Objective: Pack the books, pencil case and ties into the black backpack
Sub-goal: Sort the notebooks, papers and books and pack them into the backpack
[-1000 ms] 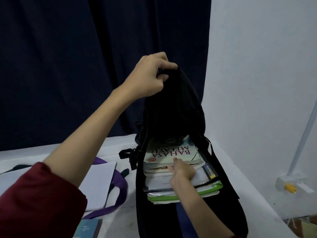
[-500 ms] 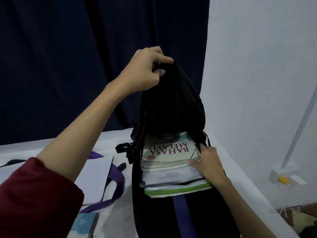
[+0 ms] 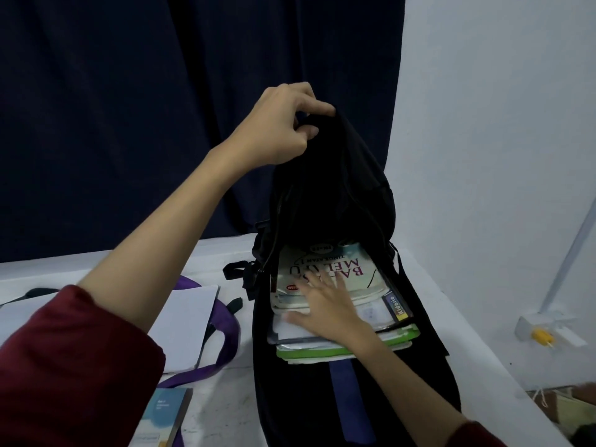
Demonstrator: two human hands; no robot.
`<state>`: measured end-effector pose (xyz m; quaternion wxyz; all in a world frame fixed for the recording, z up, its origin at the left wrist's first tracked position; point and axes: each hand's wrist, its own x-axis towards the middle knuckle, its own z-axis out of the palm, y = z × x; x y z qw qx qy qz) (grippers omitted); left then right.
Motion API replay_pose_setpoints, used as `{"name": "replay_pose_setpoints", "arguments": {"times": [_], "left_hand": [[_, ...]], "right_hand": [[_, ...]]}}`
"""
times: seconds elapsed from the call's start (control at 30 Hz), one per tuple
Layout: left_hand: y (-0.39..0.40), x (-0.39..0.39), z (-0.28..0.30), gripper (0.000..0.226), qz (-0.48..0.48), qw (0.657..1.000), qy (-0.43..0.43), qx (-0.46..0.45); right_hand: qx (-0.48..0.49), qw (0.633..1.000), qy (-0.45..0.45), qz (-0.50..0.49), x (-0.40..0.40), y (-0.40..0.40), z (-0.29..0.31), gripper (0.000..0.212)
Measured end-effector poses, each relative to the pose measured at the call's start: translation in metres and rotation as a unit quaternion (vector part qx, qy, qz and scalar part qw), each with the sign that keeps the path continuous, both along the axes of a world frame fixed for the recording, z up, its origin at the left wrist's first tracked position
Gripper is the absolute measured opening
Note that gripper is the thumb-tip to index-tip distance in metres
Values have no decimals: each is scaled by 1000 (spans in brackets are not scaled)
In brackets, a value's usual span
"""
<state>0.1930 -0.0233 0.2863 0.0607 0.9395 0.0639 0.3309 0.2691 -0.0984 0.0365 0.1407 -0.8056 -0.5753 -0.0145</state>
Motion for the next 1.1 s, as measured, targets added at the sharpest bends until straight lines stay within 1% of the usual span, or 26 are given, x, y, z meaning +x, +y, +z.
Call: {"name": "replay_pose_setpoints", "arguments": {"times": [0.03, 0.07, 0.2, 0.27, 0.33, 0.47, 0.57, 0.6, 0.63, 0.7, 0.73, 0.8, 0.9, 1.0, 1.07, 1.1], "left_hand": [[0, -1, 0, 36, 1, 1000, 1, 0], [1, -2, -1, 37, 2, 1000, 2, 0], [5, -5, -2, 37, 3, 1000, 1, 6], [4, -3, -2, 36, 0, 1000, 0, 2], [3, -1, -2, 36, -3, 1000, 1, 2], [2, 3, -2, 37, -5, 1000, 5, 3], [0, 3, -3, 37, -5, 1000, 4, -2], [1, 3, -3, 37, -7, 1000, 5, -2], [2, 2, -3, 37, -8, 1000, 6, -2], [4, 0, -4, 37, -7, 1000, 5, 2], [5, 0, -4, 37, -7, 1000, 2, 2], [5, 2, -4, 37, -5, 1000, -1, 1], [7, 3, -4, 37, -3, 1000, -2, 6], [9, 1, -6, 37, -3, 1000, -3, 3], [10, 0, -8, 37, -3, 1000, -6, 0], [11, -1, -9, 37, -2, 1000, -7, -3]], "right_hand": [[-40, 999, 24, 17, -3, 12, -3, 73], [-55, 997, 39, 26, -3, 21, -7, 71], [-7, 999, 42, 26, 2, 24, -18, 47], [0, 999, 36, 34, 3, 16, -20, 42], [-3, 998, 37, 47, 3, 11, -19, 41], [-17, 993, 94, 69, 8, 19, -12, 41], [2, 990, 126, 58, 11, 12, -5, 49], [8, 993, 111, 39, 16, 6, -4, 52], [16, 997, 76, 12, 22, -1, -5, 52], [36, 999, 4, -36, 35, -17, -9, 46], [56, 997, -11, -47, 40, -22, -12, 42], [100, 994, 8, -46, 45, -26, -16, 36], [118, 992, 28, -45, 46, -20, -17, 32], [152, 983, 83, -61, 51, -16, -16, 29], [146, 985, 68, -70, 48, -18, -15, 30], [158, 983, 57, -69, 44, -20, -13, 31]]}}
